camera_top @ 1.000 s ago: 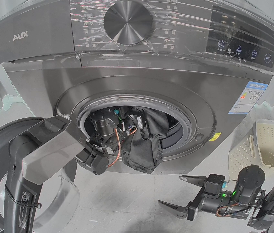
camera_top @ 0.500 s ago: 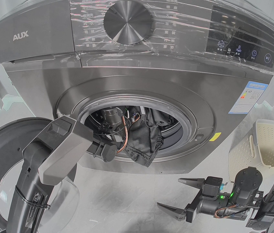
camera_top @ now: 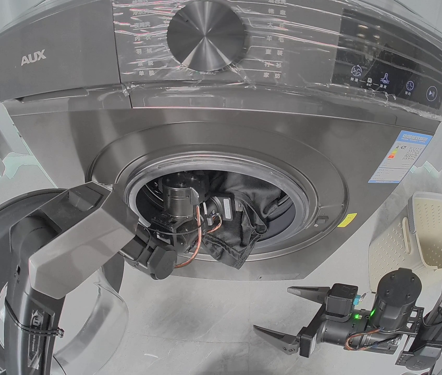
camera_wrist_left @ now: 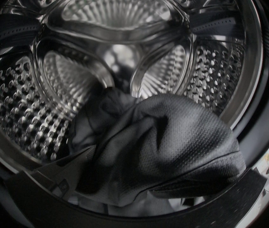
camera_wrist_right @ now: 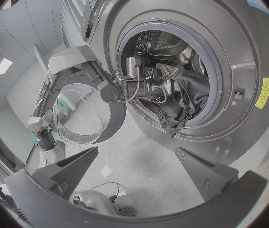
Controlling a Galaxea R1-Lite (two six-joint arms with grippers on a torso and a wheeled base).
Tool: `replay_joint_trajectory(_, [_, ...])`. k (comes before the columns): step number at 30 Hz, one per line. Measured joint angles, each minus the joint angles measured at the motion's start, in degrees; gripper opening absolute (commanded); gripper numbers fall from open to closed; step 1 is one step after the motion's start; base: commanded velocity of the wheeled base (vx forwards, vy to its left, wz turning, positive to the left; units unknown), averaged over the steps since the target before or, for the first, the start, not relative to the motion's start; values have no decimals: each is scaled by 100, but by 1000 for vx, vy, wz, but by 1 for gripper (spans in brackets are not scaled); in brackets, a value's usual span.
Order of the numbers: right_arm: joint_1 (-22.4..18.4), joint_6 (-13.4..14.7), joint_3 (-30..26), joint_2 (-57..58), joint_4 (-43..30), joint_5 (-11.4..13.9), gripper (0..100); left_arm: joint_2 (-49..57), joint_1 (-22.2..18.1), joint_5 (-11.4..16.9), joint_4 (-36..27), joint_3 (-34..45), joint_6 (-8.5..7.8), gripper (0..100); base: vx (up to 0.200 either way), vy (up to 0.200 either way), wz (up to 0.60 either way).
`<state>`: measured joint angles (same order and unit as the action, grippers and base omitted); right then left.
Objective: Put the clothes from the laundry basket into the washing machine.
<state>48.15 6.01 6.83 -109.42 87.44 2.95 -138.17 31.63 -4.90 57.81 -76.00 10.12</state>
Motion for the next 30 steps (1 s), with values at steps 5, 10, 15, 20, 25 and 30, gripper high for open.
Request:
replay_joint_trajectory(5, [22,6,4,-4,0,0,100,335,67,176,-244,836,-106,100,0,0,0])
replay_joint_trajectory(10, [41,12,4,-11,0,0,100,435,155,283,-329,1309,-243,100,0,0,0])
replay_joint_trajectory(15, [50,12,9,-13,0,0,100,346,193,290,-343,1396,-330,0,0,0,0])
replay_joint_trajectory(20, [52,11,13,-11,0,0,100,178,190,263,-332,1217,-385,0,0,0,0])
replay_joint_trajectory(25, [52,9,22,-11,4,0,100,24,174,127,-307,664,-336,0,0,0,0])
replay_joint_trajectory(30, [52,9,41,-11,6,0,100,-116,135,-93,-197,-148,-207,0,0,0,0])
